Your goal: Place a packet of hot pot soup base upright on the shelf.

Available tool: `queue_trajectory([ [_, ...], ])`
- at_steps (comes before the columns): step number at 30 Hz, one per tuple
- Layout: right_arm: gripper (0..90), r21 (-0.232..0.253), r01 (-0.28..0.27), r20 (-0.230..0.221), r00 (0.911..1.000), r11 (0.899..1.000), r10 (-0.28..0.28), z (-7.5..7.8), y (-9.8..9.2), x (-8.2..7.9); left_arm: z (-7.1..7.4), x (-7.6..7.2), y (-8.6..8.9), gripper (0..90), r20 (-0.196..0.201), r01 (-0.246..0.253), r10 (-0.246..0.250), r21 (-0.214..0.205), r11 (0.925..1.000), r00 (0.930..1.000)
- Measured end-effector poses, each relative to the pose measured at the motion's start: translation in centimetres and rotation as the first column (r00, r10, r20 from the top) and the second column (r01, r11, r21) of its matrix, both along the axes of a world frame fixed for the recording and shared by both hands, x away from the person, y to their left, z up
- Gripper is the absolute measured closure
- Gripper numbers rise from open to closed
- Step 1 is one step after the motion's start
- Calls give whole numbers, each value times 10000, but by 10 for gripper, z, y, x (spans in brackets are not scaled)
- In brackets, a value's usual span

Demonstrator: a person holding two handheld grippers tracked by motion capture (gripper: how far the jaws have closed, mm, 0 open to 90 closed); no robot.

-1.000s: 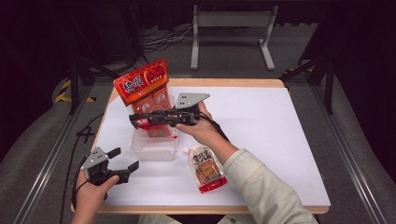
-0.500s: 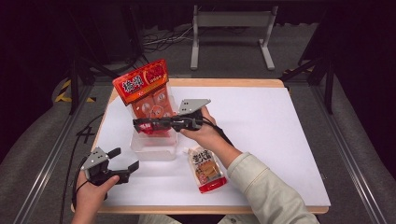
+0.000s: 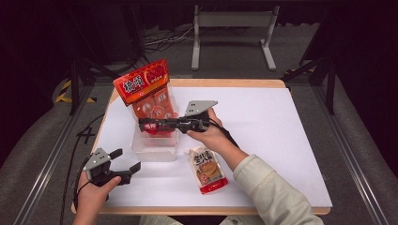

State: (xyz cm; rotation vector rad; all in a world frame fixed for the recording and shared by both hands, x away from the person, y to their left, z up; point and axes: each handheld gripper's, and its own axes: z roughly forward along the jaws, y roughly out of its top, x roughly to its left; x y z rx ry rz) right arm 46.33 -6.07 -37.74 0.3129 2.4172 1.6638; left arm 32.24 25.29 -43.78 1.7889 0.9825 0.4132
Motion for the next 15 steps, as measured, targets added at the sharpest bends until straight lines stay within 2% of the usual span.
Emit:
queue_trajectory([
  [6, 800, 166, -36, -141, 9999, 9999, 38, 1, 1, 0, 0, 0, 0, 78, 11, 10, -9, -31, 10000, 10000],
  [9, 731, 458, -39, -417, 9991, 9989, 58, 4, -4, 0, 0, 1, 1, 78, 21, 12, -12, -24, 10000, 10000],
  [15, 575, 566, 119, -295, 9995, 9983, -102, 15, -13, -3, 0, 1, 0, 78, 43, -26, 26, -90, 10000, 10000],
])
